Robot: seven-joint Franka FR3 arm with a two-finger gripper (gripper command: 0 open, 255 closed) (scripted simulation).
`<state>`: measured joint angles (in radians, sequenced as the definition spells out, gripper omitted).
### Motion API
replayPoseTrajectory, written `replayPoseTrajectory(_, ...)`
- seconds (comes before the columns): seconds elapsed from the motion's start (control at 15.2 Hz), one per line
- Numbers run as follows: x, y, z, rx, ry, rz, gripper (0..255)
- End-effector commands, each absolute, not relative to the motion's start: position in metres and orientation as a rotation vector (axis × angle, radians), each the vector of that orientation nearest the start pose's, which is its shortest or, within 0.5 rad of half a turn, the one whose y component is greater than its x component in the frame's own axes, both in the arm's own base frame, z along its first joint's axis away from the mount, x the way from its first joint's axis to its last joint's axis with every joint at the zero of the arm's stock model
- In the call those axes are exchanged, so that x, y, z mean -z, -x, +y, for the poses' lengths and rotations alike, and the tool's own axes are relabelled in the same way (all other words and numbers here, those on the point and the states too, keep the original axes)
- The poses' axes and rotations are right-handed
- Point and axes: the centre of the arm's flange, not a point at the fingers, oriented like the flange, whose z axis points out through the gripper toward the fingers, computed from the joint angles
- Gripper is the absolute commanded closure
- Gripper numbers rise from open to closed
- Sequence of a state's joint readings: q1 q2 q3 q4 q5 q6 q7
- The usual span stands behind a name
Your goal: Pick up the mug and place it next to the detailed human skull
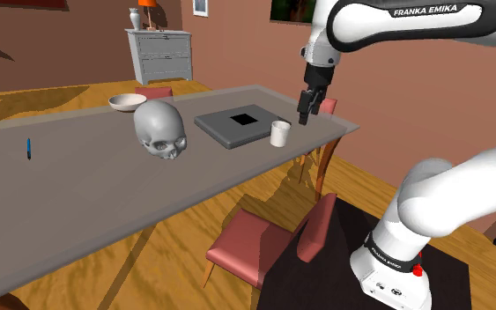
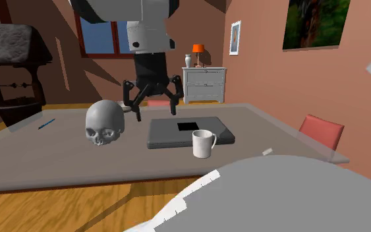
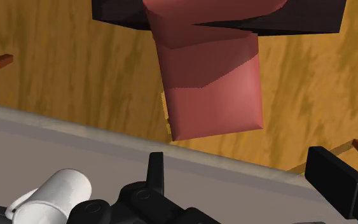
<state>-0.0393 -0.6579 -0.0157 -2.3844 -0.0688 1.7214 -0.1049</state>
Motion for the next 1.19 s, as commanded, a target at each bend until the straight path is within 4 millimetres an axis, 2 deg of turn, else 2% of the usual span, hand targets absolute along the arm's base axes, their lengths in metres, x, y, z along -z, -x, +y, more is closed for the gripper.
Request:
replayPoseTrajectory(0.0, -0.535, -0.365, -0.044, -0.014, 3.198, -0.097, 0)
replayPoseTrajectory(1.12, -0.425, -0.515, -0.172, -0.023, 3.193, -0.050, 0)
